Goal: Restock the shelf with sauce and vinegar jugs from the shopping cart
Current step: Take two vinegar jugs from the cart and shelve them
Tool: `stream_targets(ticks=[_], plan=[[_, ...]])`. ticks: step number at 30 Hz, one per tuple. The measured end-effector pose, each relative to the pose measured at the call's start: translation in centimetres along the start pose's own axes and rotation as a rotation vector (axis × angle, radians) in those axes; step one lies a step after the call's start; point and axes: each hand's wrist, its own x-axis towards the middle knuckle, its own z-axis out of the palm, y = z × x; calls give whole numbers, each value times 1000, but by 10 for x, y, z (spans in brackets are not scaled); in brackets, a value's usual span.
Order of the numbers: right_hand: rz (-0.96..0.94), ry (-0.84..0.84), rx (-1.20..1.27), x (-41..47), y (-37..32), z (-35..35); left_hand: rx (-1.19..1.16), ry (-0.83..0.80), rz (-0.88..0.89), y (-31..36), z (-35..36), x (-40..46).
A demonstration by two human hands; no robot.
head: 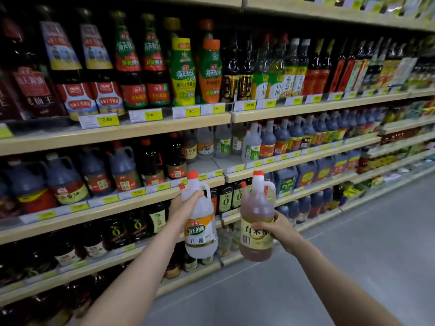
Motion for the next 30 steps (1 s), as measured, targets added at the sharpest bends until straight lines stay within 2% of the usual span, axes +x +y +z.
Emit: stream_targets(ticks=[11, 17, 25, 30], plan=[[-61, -123, -24, 119, -10, -56, 36, 129, 9, 6, 73, 70], [-134, -246, -77, 165, -41, -61, 2, 229, 20, 21, 78, 82], [-300, -362, -147, 224, -89, -16, -98, 529, 45, 17, 43, 81], [-479, -383, -139, 262, -102, 34, -80, 599, 60, 2, 16, 112]])
